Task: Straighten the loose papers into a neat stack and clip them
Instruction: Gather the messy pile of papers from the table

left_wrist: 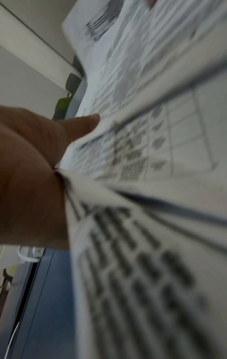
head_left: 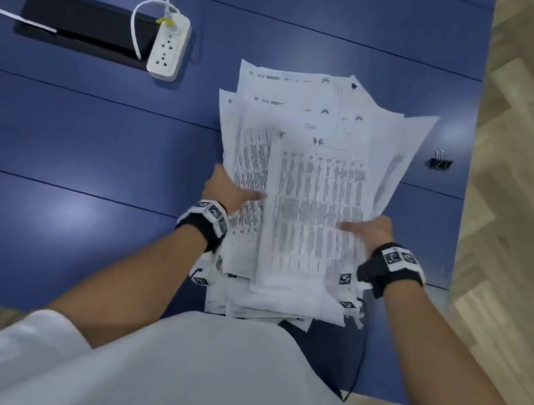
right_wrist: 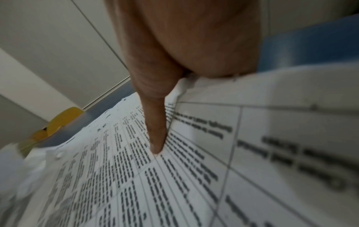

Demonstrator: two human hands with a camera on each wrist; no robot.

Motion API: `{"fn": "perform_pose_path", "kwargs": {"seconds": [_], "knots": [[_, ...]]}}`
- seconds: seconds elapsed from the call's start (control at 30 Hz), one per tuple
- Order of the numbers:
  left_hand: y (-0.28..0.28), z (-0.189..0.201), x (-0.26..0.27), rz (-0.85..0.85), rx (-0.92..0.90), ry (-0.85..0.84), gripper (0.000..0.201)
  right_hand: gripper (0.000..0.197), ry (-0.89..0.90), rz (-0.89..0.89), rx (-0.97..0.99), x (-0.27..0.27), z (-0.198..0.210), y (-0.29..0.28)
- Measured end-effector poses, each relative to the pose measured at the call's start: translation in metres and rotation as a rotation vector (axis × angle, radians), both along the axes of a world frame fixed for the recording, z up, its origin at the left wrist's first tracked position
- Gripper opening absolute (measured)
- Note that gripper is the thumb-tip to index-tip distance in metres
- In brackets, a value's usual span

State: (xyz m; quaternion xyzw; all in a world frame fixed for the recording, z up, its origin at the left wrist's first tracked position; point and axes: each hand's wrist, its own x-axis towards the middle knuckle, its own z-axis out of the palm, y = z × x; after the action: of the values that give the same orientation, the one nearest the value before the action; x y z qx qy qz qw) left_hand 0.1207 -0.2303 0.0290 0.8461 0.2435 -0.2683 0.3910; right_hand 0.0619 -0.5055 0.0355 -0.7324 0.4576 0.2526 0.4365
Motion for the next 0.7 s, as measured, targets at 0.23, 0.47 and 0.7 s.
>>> {"fn": "perform_pose_path", "kwargs": {"seconds": [0.23,0.47,0.7], "knots": [[-0.018,-0.005,-0.007,0.001,0.153,-0.009,0.095,0.115,-0.001,-0.083,0.107,0.000,-0.004,0.002],[0.014,-0.011,0.001,0.013,-0.074,-0.047,0.067,0.108,-0.018,-0.099,0.098,-0.003,0.000,-0.013],[-0.002,-0.001,-0.013,0.008,-0.139,-0.163,0.073,0.092,-0.145,-0.182,0.014,-0.004,0.004,0.012]]}}
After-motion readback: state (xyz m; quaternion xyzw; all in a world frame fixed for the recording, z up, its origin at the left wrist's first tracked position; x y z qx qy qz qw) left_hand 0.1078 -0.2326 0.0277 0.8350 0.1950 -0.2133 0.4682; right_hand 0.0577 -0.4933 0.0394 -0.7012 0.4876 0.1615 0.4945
